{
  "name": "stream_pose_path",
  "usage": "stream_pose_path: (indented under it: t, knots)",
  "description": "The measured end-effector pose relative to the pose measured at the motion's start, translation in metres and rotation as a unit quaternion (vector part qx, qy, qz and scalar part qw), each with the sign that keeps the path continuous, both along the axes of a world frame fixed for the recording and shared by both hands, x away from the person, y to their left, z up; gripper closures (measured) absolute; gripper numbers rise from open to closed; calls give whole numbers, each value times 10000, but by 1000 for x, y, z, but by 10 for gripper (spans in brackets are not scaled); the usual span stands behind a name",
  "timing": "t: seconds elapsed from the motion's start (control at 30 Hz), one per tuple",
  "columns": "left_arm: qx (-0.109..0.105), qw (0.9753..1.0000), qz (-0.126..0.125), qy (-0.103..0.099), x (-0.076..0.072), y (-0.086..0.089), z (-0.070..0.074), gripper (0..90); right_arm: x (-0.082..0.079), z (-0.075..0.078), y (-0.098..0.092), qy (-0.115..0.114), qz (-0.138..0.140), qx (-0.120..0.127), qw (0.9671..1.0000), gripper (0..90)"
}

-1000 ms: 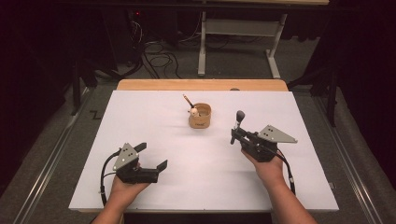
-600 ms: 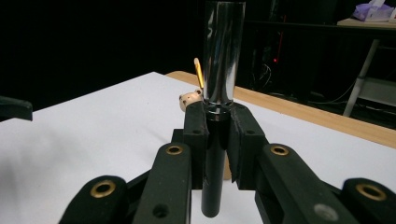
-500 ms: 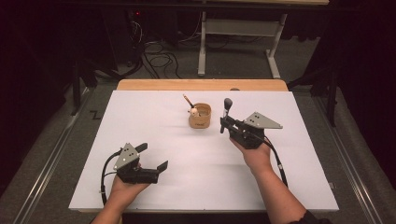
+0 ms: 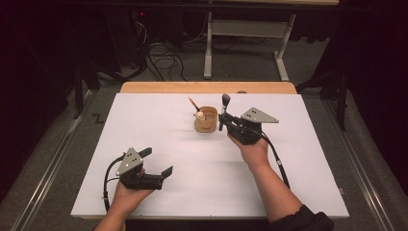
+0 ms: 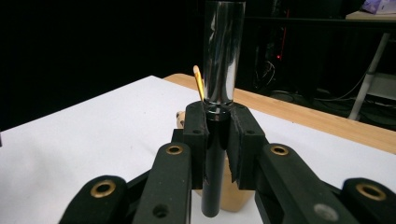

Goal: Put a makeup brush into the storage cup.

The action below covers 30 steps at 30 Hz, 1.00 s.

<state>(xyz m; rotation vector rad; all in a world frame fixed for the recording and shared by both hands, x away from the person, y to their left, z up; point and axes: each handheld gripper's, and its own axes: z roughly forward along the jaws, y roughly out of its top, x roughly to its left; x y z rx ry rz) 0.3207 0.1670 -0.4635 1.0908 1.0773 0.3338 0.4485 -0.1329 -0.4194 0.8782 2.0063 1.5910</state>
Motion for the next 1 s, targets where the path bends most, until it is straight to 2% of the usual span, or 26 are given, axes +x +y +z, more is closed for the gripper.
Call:
stream_pose_path:
  t: [0.4, 0.8, 1.0]
  knots:
    - [-20, 10000, 51, -20, 0, 4, 2, 4, 18, 5, 15, 48, -76, 51, 9999, 801]
    - [36, 10000, 46, -67, 0, 3, 2, 6, 38, 18, 29, 21, -201, -57, 9998, 800]
    - [56, 10000, 27, -72, -1, 2, 2, 6, 47, 15, 35, 70, -254, -43, 9996, 801]
